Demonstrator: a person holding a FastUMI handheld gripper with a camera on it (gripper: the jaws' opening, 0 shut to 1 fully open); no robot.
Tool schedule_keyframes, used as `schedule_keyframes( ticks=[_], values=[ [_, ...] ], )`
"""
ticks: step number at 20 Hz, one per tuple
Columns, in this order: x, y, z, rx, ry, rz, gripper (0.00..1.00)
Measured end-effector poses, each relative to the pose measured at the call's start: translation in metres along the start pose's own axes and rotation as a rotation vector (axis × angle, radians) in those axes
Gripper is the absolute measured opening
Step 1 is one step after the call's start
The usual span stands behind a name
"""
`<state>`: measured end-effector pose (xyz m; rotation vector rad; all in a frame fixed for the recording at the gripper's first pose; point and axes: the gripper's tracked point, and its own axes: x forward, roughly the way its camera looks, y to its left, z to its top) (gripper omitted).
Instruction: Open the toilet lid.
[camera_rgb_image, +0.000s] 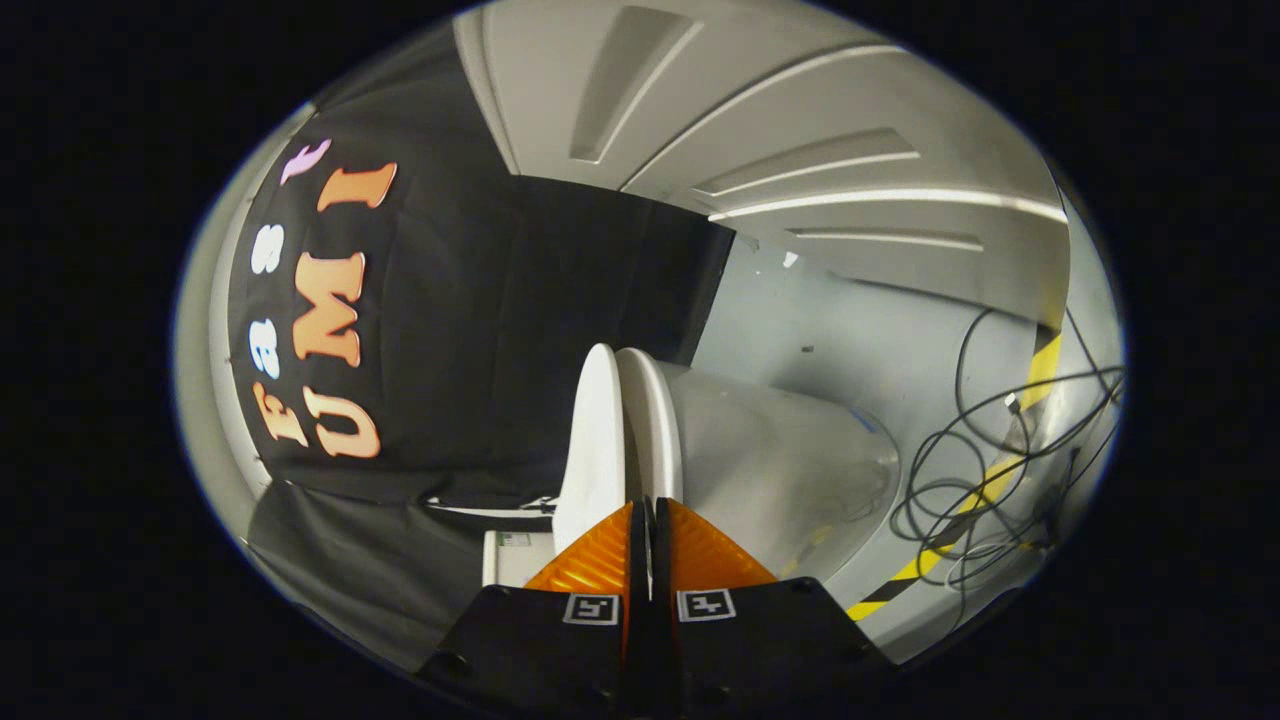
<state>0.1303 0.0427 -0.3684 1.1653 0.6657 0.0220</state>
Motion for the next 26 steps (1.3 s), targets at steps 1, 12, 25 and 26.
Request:
schedule_keyframes(
  ticks=[1,12,25,26],
  values=[
    [0.0,0.001,-0.002,-0.061,-0.006,-0.025,0.07],
    [-0.003,0.079,0.033,-0.303,-0.207,-0.077,0.08],
    [-0.018,0.238,0.01,-0.708,-0.229,-0.051,0.08],
    [-0.018,0.248,0.006,-0.756,-0.227,-0.06,0.08]
  ],
)
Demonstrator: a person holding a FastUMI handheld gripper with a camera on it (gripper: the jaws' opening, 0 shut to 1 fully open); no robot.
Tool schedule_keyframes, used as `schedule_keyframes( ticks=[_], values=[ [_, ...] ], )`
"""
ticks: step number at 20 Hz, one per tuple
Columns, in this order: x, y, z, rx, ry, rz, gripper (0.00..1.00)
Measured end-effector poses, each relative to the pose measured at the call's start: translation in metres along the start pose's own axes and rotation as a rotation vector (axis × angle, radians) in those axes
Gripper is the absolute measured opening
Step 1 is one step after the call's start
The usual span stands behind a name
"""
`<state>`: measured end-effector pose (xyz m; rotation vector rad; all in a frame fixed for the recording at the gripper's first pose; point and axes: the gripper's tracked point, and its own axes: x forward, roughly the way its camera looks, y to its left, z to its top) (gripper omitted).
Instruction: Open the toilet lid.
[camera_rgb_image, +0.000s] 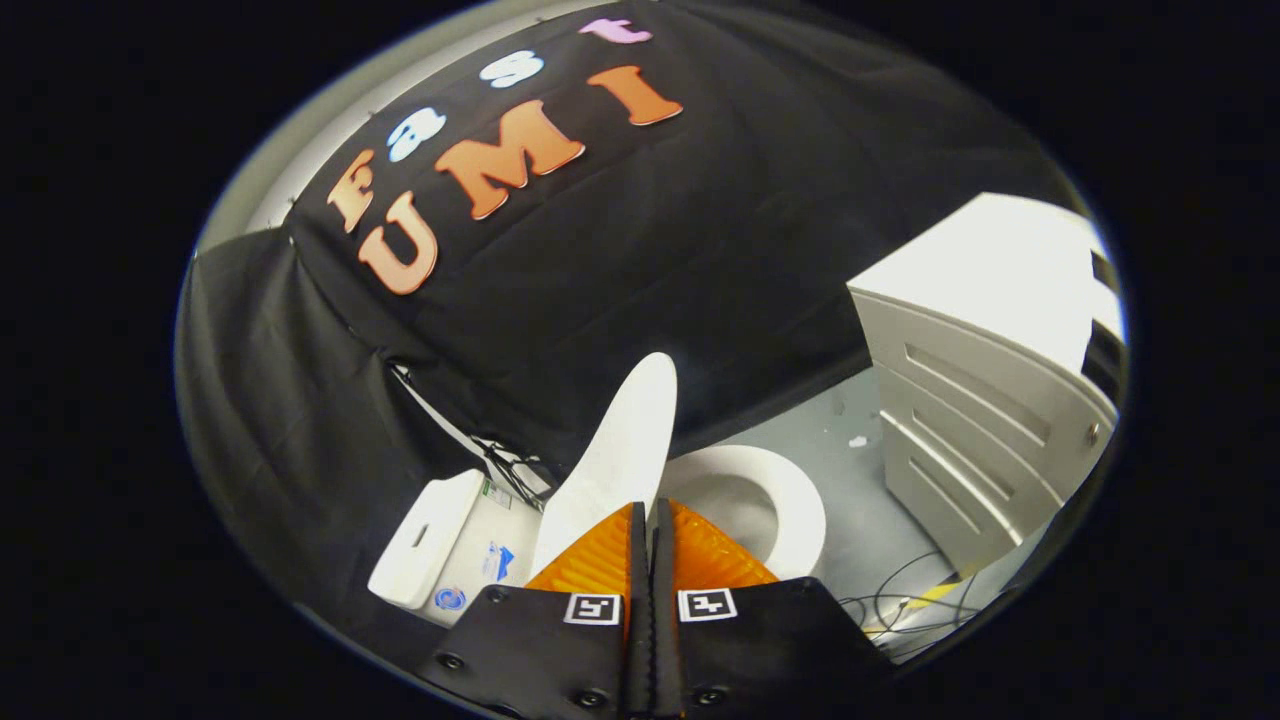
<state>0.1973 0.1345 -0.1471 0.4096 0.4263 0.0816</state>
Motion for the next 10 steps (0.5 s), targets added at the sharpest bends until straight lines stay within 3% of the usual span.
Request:
schedule_keyframes(
  ticks=[10],
  values=[
    [-0.006,0.077,0.029,-0.055,0.017,0.045,0.08]
  ],
)
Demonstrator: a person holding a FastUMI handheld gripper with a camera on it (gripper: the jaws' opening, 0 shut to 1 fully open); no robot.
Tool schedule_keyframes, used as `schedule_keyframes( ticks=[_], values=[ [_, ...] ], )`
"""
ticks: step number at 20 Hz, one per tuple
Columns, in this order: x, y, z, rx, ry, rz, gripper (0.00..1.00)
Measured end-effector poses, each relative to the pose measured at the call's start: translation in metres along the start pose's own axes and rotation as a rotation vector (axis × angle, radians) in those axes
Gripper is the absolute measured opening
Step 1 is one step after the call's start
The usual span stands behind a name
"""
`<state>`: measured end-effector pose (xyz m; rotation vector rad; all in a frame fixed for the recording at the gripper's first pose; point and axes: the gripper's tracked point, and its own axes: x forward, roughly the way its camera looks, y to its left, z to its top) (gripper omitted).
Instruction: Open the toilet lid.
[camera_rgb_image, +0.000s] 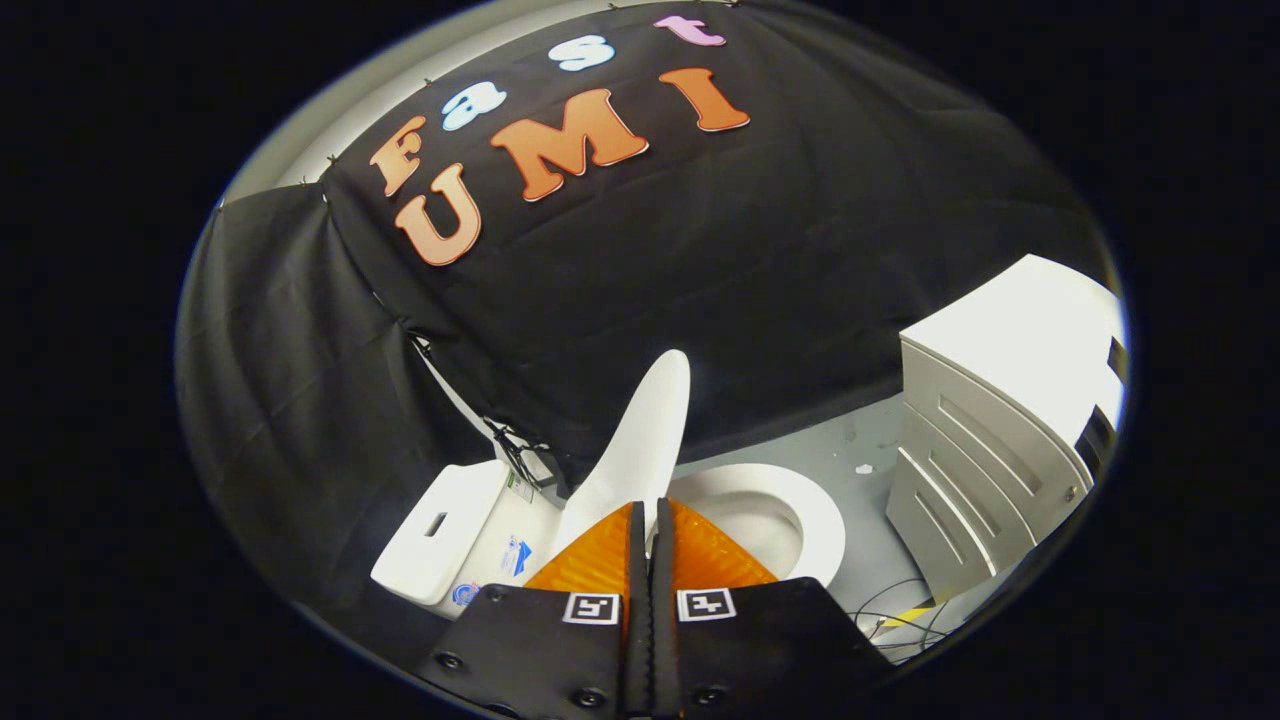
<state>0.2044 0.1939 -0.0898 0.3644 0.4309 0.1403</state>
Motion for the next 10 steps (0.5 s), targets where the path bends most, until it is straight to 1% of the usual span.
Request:
schedule_keyframes(
  ticks=[3,6,9,10],
  values=[
    [-0.001,0.023,0.006,-0.022,0.013,0.015,0.08],
    [-0.005,0.048,0.011,-0.092,0.009,0.026,0.08],
    [-0.003,0.08,0.019,-0.1,0.007,0.04,0.08],
    [-0.002,0.087,0.021,-0.113,0.012,0.026,0.08]
  ],
)
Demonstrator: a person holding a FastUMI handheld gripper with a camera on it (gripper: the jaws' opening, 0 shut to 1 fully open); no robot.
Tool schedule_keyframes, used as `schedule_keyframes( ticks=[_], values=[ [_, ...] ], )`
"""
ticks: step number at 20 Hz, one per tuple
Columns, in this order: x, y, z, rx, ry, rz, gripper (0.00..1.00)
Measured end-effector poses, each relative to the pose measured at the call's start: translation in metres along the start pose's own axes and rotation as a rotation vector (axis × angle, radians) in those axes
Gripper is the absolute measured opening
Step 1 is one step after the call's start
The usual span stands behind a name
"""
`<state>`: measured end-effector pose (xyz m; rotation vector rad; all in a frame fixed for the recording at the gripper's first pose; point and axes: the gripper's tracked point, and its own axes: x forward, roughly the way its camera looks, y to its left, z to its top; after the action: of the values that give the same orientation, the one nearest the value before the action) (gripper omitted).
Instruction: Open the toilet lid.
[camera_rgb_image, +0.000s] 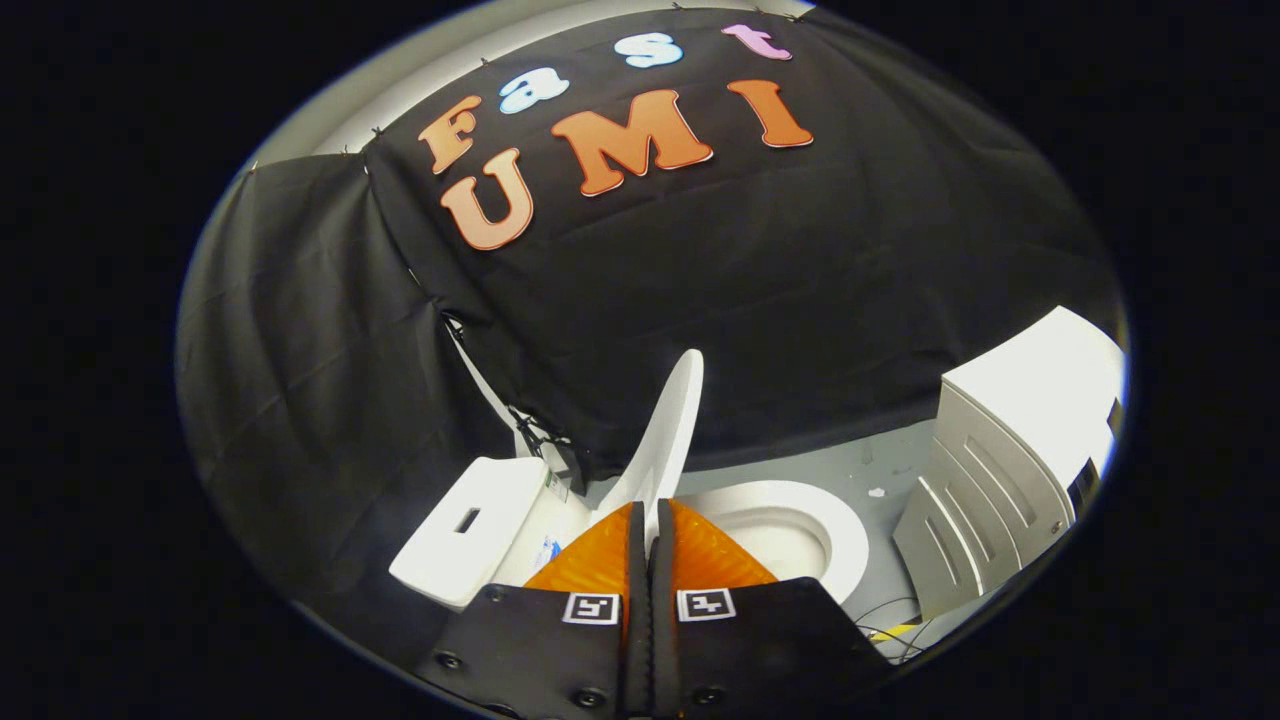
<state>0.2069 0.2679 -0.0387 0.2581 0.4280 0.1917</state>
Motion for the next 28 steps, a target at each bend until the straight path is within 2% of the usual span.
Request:
schedule_keyframes(
  ticks=[2,5,11,28],
  values=[
    [0.002,0.006,0.0,-0.051,0.016,-0.048,0.08],
    [-0.001,0.035,0.005,-0.135,0.023,-0.073,0.08],
    [-0.001,0.078,0.011,-0.195,0.038,-0.12,0.08],
    [0.008,0.218,-0.003,-0.363,0.019,-0.022,0.08]
  ],
)
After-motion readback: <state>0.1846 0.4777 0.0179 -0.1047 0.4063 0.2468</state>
